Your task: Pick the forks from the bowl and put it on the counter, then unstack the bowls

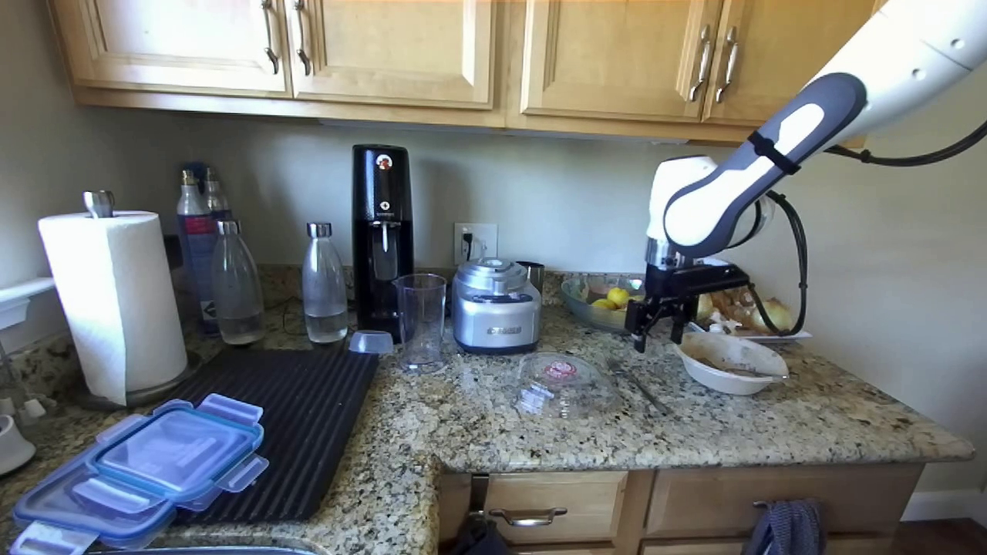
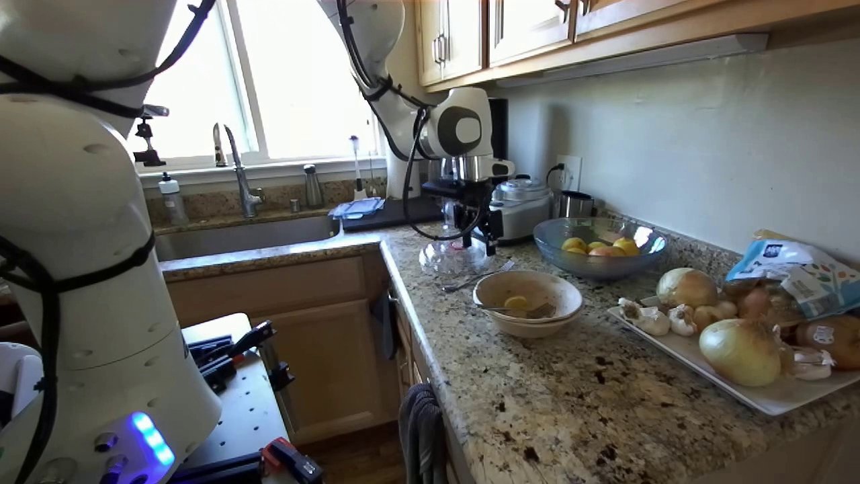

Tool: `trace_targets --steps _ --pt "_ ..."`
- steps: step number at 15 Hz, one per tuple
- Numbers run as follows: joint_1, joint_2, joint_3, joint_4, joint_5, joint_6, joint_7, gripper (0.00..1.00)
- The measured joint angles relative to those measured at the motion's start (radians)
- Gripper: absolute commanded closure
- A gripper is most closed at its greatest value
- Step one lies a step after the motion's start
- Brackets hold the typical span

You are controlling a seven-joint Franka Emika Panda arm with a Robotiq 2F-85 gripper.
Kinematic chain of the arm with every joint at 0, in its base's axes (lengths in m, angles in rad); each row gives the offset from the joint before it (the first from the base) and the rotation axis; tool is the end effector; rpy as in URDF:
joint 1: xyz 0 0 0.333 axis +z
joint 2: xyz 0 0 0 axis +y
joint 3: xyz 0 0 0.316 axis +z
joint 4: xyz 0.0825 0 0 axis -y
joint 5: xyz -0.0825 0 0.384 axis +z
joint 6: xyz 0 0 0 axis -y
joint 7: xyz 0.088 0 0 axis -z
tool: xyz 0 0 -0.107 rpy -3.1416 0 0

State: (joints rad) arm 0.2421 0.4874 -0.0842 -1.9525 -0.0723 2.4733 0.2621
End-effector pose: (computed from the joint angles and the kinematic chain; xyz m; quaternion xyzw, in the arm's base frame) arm 0.6153 0.1003 0.2305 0.9988 -0.0189 0.0256 0.0380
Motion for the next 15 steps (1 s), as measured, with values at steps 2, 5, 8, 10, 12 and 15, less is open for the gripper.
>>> trace_targets --steps 2,5,8,10,12,15 --pt "-0.018 -0.046 0.000 0.000 -0.022 -0.101 -0.013 0.00" --pt "-0.065 -0.100 -0.001 0.001 -0.052 -0.200 -0.046 0.00" --pt "-0.124 -0.113 -0.001 0.001 -0.073 -0.250 -0.114 0.00" --pt "-0.167 -0.106 -0.002 0.001 -0.074 -0.272 -0.164 0.00" --pt "-0.205 -0.091 -0.002 0.002 -0.073 -0.293 -0.206 0.00" --pt "-0.249 -0.054 -0.002 0.003 -0.064 -0.301 -0.248 0.00"
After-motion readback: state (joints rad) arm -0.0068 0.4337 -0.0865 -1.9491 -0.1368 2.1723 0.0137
